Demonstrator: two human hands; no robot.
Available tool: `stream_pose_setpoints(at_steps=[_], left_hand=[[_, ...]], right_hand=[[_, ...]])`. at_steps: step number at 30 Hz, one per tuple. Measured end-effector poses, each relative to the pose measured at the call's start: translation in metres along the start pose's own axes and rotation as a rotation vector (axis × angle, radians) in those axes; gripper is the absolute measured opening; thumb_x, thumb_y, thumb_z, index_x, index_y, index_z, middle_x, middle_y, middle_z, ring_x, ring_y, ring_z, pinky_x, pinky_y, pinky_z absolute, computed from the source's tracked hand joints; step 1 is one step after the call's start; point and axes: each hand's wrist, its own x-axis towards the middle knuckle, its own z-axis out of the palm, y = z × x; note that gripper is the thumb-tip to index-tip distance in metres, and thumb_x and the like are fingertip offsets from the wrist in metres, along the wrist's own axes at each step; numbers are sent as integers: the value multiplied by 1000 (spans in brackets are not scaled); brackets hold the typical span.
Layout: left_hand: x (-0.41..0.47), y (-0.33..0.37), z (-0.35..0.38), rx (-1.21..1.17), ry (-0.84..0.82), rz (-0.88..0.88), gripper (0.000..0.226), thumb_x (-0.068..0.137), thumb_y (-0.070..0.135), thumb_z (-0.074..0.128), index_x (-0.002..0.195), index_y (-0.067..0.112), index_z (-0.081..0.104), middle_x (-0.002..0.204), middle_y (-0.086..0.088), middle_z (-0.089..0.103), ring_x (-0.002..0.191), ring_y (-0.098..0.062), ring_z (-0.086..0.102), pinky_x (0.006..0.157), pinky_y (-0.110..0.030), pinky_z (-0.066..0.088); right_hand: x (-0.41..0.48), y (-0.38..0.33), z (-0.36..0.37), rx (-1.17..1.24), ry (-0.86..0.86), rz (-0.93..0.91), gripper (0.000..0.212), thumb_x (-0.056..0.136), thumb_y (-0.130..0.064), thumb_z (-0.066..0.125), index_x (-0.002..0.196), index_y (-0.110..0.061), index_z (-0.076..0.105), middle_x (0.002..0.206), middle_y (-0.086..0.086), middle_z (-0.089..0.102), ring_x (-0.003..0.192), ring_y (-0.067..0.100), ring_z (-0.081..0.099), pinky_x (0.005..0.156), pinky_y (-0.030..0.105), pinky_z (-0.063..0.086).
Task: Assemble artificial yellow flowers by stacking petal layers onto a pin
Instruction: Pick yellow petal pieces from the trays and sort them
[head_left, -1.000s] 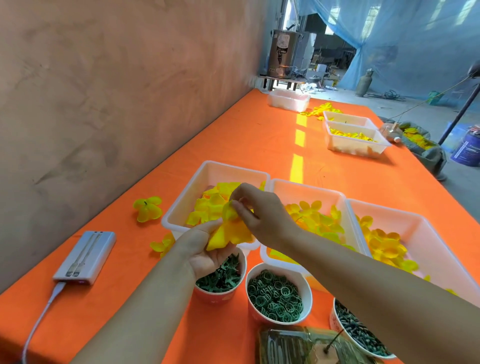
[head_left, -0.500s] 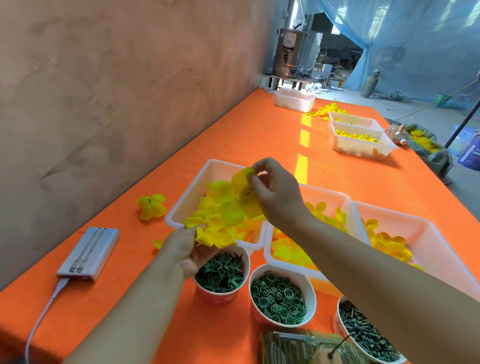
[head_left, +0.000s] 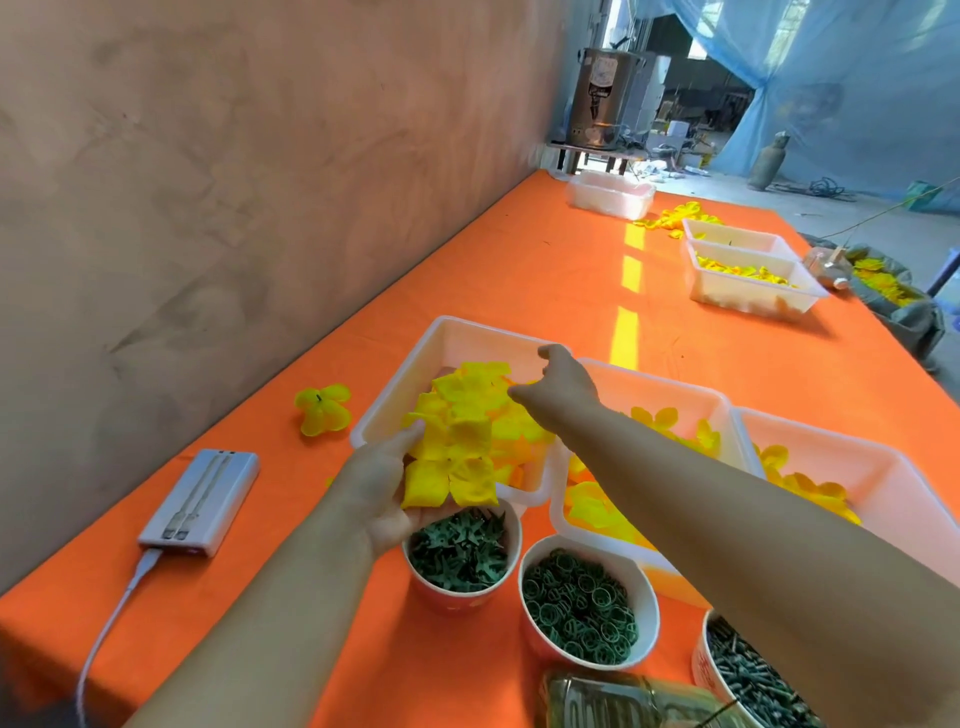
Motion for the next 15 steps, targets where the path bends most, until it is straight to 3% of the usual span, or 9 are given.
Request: stream_pose_setpoints(at_steps=[2,4,6,8,10,15], left_hand=[[1,-3,1,97,-66,54,30,102,24,53,124,6,61,114,-20,69,99,-36,68,85,-51,56],[3,-7,6,209,-105,135,21,100,22,55,108,6,67,93,-15,70,75,-28,66,64,-34,53],[3,-13,10,291,-148,224,17,98,16,59,90,5,69,78,-10,65,66,-24,57,58,-30,44],[2,-17,16,387,-154,303,27,96,7,60,71,12,69,63,-1,60,59,-19,51,57,-30,37],[-1,-19,22,406,-173,332,34,94,4,63,63,16,72,62,0,65,55,-15,58,55,-27,43],[-3,-18,25,361,-208,369,14,86,16,72,74,15,80,81,-17,75,67,-26,70,61,-35,56]], right_hand=[[-7,-5,-6,112,-49,-135,39,92,-24,68,129,-12,62,120,11,68,105,26,66,84,32,54],[-23,-13,-13,212,-267,-203,26,92,-30,69,106,-9,74,102,13,75,95,18,69,69,23,51],[-37,-19,-20,149,-425,-245,27,86,-36,75,94,-11,77,89,13,75,77,11,65,61,24,44],[-43,-20,-25,82,-436,-261,26,78,-32,84,84,-9,74,75,12,67,69,11,55,61,28,40],[-43,-20,-30,120,-425,-196,23,74,-23,87,78,-11,68,73,6,63,68,13,54,60,28,41],[-42,-16,-38,200,-469,-176,16,80,-14,82,75,-10,68,76,9,70,65,14,60,59,25,46]])
